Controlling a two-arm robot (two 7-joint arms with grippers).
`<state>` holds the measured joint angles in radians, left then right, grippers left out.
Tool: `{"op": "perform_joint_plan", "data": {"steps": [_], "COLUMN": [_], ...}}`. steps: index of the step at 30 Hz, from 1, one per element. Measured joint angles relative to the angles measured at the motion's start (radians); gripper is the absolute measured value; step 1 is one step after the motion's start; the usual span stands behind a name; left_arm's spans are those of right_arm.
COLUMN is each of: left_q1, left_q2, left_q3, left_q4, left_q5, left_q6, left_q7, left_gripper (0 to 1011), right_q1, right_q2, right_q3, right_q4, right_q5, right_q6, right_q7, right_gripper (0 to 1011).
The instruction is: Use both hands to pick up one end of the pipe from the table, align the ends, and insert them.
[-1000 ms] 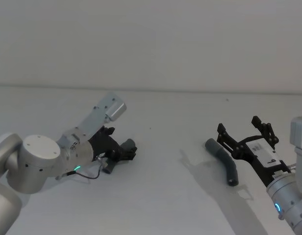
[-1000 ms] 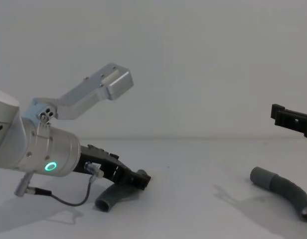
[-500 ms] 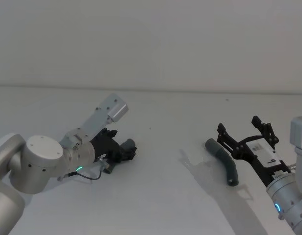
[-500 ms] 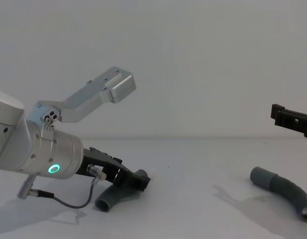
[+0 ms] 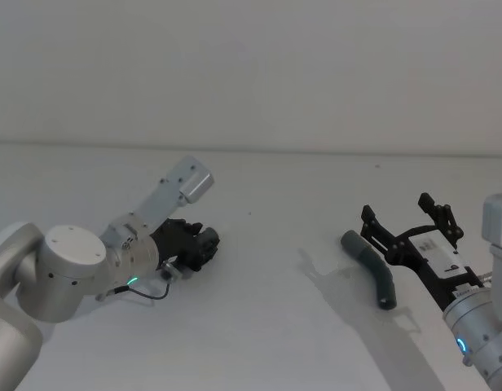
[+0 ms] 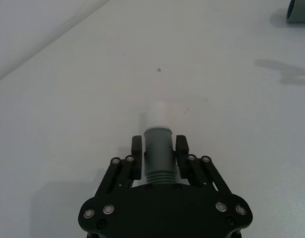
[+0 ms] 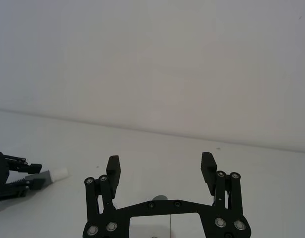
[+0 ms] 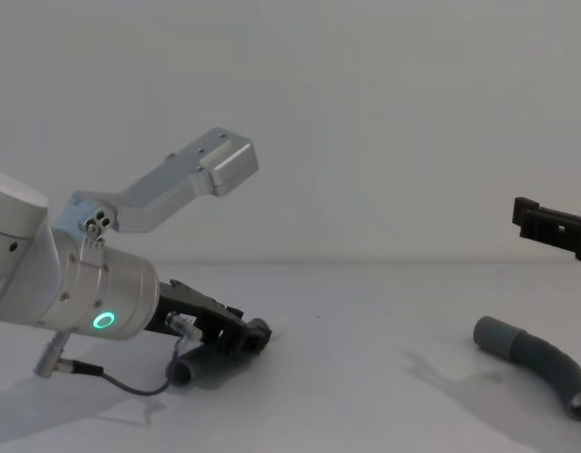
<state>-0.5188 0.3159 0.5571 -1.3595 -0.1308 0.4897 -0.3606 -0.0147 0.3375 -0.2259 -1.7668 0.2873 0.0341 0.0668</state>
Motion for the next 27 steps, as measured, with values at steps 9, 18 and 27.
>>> {"op": "perform_joint_plan", "data": {"steps": [9, 18, 27], "left_q1": [0.000, 0.000, 0.000], "left_q2": [-0.001, -0.001, -0.001], "left_q3": [0.000, 0.000, 0.000], "left_q4": [0.001, 0.001, 0.001], "left_q5": [0.001, 0.001, 0.001], "left_q6": [0.000, 0.001, 0.001], "left_q7": [0.001, 0.001, 0.001], "left_gripper": [330, 330, 330], "right_q1": [0.000, 0.011, 0.058], "right_q2": [0.000, 0.011, 0.049], "right_q3": [0.000, -0.005, -0.032], "right_q4": [0.000, 0.003, 0.017], "right_q5": [0.000, -0.002, -0.014], "right_q6": [0.000, 0.015, 0.093], "right_q7": [0.000, 0.019, 0.083], "right_gripper": [1001, 1001, 1001]}}
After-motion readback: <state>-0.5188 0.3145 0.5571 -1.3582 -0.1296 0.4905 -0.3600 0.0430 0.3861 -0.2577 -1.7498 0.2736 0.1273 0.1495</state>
